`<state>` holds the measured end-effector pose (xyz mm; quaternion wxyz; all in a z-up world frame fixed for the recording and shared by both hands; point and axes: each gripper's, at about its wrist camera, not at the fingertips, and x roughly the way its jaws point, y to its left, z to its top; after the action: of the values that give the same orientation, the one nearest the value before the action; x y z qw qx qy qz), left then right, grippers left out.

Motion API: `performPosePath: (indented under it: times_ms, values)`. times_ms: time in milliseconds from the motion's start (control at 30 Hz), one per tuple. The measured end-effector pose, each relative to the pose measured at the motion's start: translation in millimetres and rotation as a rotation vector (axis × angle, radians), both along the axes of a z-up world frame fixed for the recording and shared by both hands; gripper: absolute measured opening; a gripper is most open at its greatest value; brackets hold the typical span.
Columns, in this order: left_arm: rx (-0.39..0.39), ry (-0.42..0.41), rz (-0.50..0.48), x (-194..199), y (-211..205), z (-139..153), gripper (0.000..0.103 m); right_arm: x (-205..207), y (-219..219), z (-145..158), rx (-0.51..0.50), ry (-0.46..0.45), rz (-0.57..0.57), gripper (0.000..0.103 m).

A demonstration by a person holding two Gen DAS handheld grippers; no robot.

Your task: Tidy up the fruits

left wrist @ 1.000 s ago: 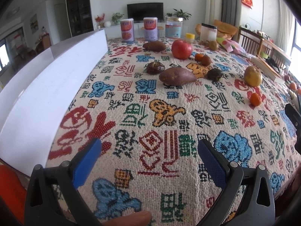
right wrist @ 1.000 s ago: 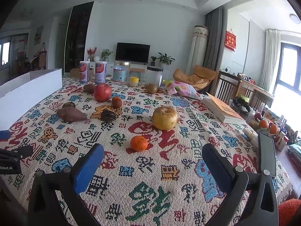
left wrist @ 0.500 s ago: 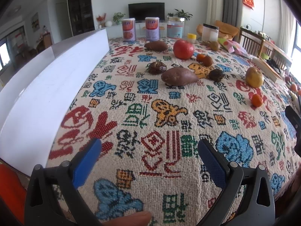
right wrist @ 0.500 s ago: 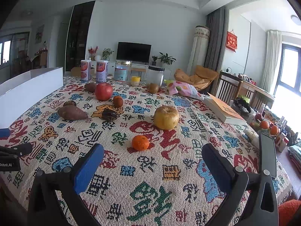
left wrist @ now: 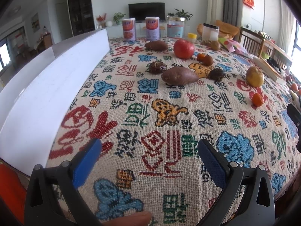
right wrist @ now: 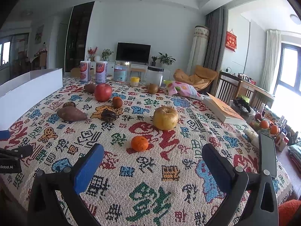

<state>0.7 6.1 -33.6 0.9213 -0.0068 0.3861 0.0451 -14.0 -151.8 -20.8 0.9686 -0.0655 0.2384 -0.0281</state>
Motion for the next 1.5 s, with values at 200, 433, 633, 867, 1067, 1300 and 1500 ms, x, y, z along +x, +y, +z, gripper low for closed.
performPosePath:
  times_ms: [200, 433, 633, 867, 1067, 1300, 1500]
  values:
    - [0.004, 0.002, 0.0, 0, 0, 0, 0.102, 2, -2, 0, 0.009, 0.004, -0.01, 0.103]
    - [0.008, 0.01, -0.002, 1, -1, -3, 0.102, 2, -4, -1, 0.011, 0.005, -0.017, 0.103]
    - [0.013, 0.034, -0.008, 3, -3, -8, 0.102, 2, -4, -1, 0.008, 0.007, -0.015, 0.103]
    - [0.008, 0.071, -0.017, 4, -4, -14, 0.102, 5, -1, -5, -0.021, 0.021, -0.013, 0.103]
    - [-0.032, 0.118, -0.021, 9, 0, -24, 0.102, 9, -7, -7, -0.004, 0.042, -0.016, 0.103]
    - [-0.037, 0.123, -0.035, 9, 2, -24, 0.103, 34, -41, -31, 0.109, 0.219, -0.091, 0.103]
    - [-0.033, 0.128, -0.024, 10, 2, -24, 0.103, 39, -36, -46, 0.102, 0.292, -0.071, 0.103]
